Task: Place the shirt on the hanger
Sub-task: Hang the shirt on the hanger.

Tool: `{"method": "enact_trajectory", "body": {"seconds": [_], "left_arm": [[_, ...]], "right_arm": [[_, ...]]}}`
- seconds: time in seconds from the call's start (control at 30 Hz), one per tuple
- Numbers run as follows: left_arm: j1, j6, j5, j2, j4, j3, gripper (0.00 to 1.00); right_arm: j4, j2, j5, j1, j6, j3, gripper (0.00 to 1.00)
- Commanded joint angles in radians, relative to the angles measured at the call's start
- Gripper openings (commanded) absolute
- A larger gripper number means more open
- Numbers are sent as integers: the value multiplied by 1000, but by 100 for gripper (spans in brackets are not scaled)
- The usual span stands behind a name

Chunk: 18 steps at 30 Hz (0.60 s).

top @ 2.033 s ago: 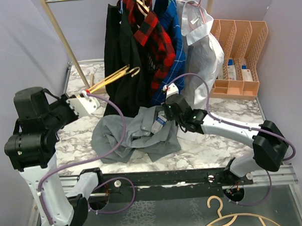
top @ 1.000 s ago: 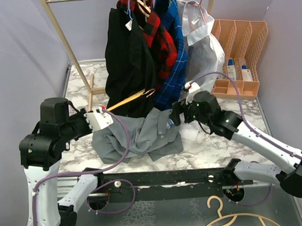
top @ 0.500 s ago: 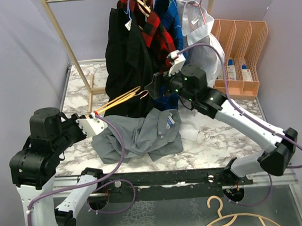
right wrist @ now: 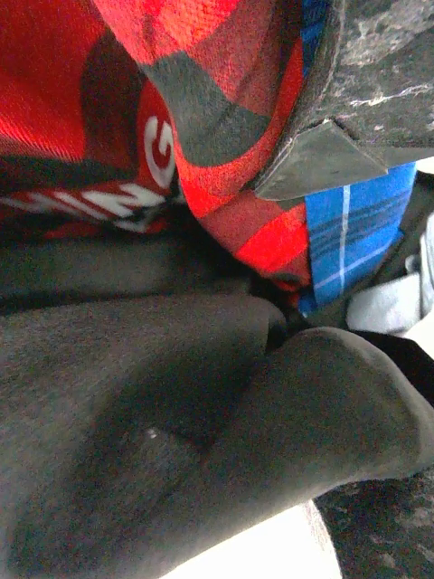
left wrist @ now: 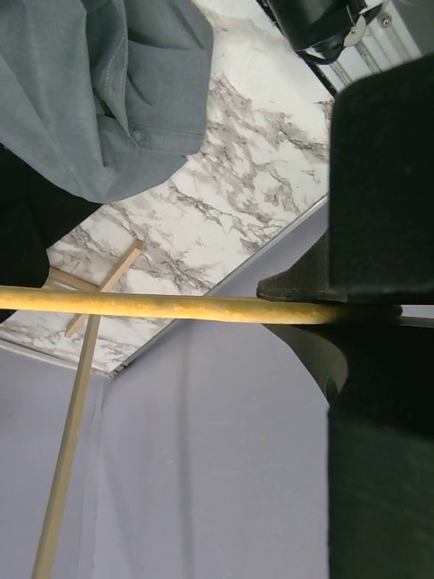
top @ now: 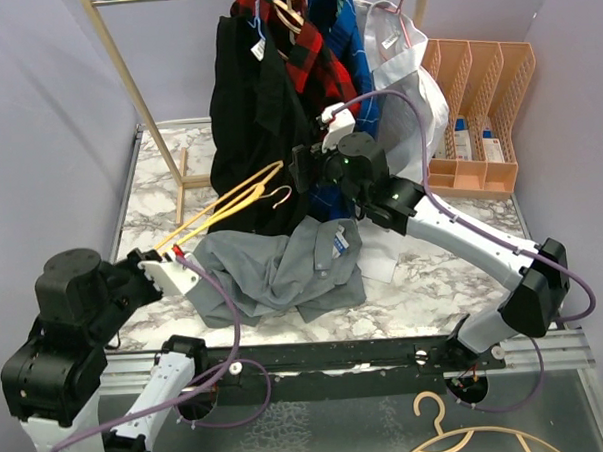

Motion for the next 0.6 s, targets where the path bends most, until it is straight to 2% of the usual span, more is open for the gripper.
{"method": "enact_trajectory", "body": {"seconds": [0.0,0.07,0.27,0.57], "left_arm": [[-3,-9,41,-53,6,-33,0],[-5,-20,72,-59,6,-40,0],[-5,-58,177,-49,4,-32,0],[-37,-125,274,-14,3,9,0]], "right_arm": [[62,40,230,-4,-120,50,98],[55,57,318,-6,-112,67,98],[80,103,438,-10,-102,71,98],[226,141,364,-45,-151,79,98]]}}
